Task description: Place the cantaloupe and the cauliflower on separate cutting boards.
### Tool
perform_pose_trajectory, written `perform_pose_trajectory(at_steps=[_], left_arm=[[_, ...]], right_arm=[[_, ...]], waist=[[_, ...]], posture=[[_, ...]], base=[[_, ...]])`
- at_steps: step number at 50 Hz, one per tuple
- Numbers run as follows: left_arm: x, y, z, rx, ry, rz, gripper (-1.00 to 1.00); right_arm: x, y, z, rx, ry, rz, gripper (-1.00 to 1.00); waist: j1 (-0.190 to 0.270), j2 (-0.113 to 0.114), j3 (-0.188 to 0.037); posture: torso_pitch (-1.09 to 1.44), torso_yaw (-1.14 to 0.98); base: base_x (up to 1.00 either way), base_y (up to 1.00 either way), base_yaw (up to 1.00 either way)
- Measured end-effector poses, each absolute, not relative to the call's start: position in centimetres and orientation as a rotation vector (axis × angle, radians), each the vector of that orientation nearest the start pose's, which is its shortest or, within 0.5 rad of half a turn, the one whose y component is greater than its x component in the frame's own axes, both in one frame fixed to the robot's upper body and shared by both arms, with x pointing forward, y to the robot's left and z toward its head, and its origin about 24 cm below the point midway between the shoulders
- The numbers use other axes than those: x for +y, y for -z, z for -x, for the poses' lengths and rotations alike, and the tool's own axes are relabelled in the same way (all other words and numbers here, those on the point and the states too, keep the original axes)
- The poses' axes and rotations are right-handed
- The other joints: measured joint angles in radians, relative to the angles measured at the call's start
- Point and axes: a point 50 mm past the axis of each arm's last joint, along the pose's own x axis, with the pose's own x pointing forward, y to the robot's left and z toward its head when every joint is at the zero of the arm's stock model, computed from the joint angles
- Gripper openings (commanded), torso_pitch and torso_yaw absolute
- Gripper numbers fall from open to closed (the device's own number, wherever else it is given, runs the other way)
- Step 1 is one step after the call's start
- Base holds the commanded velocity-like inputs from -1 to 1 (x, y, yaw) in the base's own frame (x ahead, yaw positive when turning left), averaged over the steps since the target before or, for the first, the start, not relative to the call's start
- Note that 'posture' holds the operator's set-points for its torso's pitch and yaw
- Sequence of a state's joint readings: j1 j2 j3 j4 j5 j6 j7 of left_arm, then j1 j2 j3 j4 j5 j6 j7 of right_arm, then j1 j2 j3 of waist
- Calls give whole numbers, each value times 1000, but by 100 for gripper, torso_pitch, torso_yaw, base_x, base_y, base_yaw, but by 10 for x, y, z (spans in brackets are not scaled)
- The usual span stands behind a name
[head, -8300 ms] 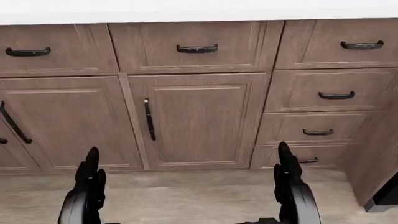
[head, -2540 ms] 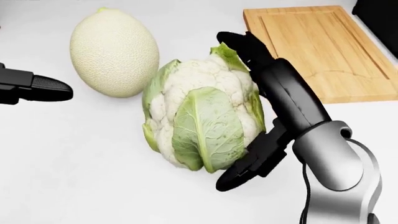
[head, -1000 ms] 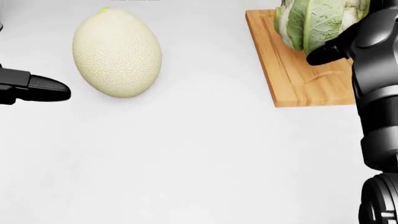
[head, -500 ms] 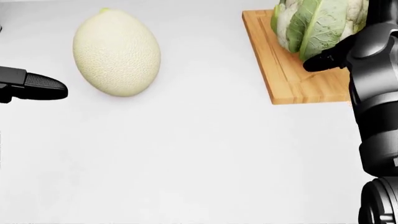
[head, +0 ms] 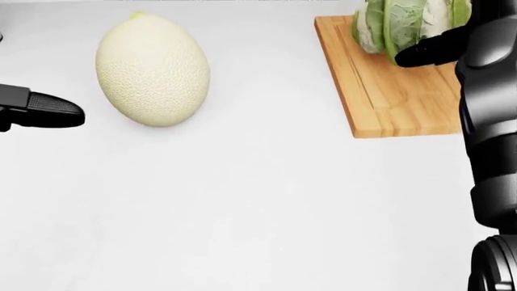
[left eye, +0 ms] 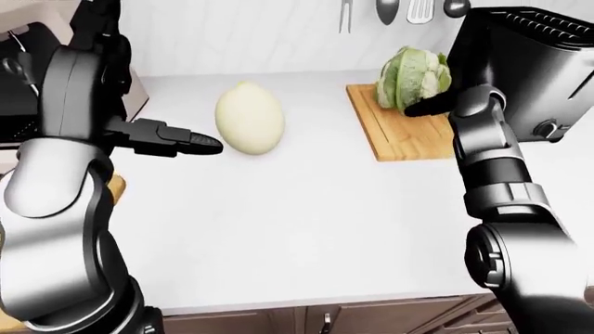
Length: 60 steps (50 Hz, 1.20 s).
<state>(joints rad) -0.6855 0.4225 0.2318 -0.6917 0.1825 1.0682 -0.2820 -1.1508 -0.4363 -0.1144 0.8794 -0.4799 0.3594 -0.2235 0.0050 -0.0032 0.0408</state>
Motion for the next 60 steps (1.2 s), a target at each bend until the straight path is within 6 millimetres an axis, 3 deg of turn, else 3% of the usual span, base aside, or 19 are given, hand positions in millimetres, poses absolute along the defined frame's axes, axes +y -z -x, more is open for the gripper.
perform_pose_trajectory(at_steps=[11,22,34,42,50,60], left_arm=[[206,-289,-257,-313,-124,-382,100],[205,-288,-260,-309,-119,-383,100],[199,-285,-283,-274,-82,-392,100],[187,-297,-305,-278,-29,-417,100],[166,-310,-332,-307,48,-428,100],[147,-312,-361,-303,125,-426,100]], right_arm=[[-250,-235,-405,32,540,690,100],[-243,-252,-394,-20,503,688,100],[-229,-294,-351,-132,471,697,100],[-211,-320,-313,-254,410,529,100],[-195,-319,-283,-323,311,371,100],[-175,-309,-260,-330,211,267,100]], waist=[[1,2,4],[3,0,5],[11,-5,11],[11,-9,13],[8,-10,13],[6,-19,4]], posture=[[0,0],[0,0],[0,0],[0,0],[0,0],[0,0]], base=[[0,0,0],[0,0,0],[0,0,0],[0,0,0],[0,0,0],[0,0,0]])
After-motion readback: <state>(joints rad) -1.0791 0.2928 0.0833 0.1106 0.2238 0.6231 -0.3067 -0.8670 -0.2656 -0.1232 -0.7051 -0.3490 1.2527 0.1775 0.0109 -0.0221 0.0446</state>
